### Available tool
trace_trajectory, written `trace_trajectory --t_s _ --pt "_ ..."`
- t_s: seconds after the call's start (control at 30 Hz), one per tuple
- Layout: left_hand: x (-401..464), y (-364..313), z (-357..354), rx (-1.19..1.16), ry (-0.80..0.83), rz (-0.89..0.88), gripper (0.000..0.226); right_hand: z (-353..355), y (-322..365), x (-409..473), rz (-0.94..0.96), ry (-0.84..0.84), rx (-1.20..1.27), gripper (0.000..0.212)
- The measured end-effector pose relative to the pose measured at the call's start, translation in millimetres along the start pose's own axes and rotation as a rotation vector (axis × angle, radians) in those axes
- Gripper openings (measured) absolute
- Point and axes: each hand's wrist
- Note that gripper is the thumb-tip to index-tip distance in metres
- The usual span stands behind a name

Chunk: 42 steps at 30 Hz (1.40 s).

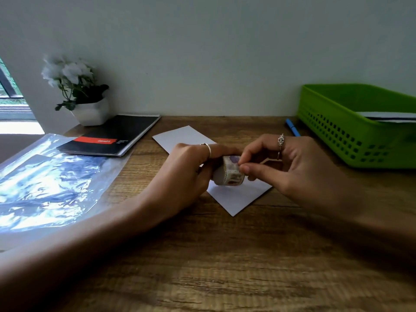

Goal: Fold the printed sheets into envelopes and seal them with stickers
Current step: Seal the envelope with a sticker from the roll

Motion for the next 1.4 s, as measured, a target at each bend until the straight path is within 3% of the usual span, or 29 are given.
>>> trace_trajectory --t_s 0.2,0.43,0.83,1.0,1.23,1.4 --pt "-1 1 1 0.067 -0.041 -0.153 0.038 -2 0 -2 -0.049 0.019 0.072 0.014" --pt "-1 0 2 0.050 -0.041 -0.161 0.036 -1 1 -1 -0.061 0.023 0.121 0.011" --pt "-1 -8 2 -0.075 -0.026 0.031 0.048 1 1 -7 0.066 -0.023 0.019 0.008" --pt "-1 -8 2 -0.140 -0.002 0.126 0.041 3 -2 -9 0.104 -0.035 -0.018 0.012" --pt "-1 -9 4 -0.298 0.054 0.242 0.038 1 -2 -9 0.299 -0.083 -0.279 0.017" --pt "0 -15 6 -0.356 0.091 0.292 0.039 2 -2 -9 0.259 -0.067 -0.306 0.020"
Point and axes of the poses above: each hand's wrist, its own x-axis towards the middle knuckle, its own z-axis out of the back of the hand, y = z × x, and after that the axes turned 3 degrees about -z, right-handed
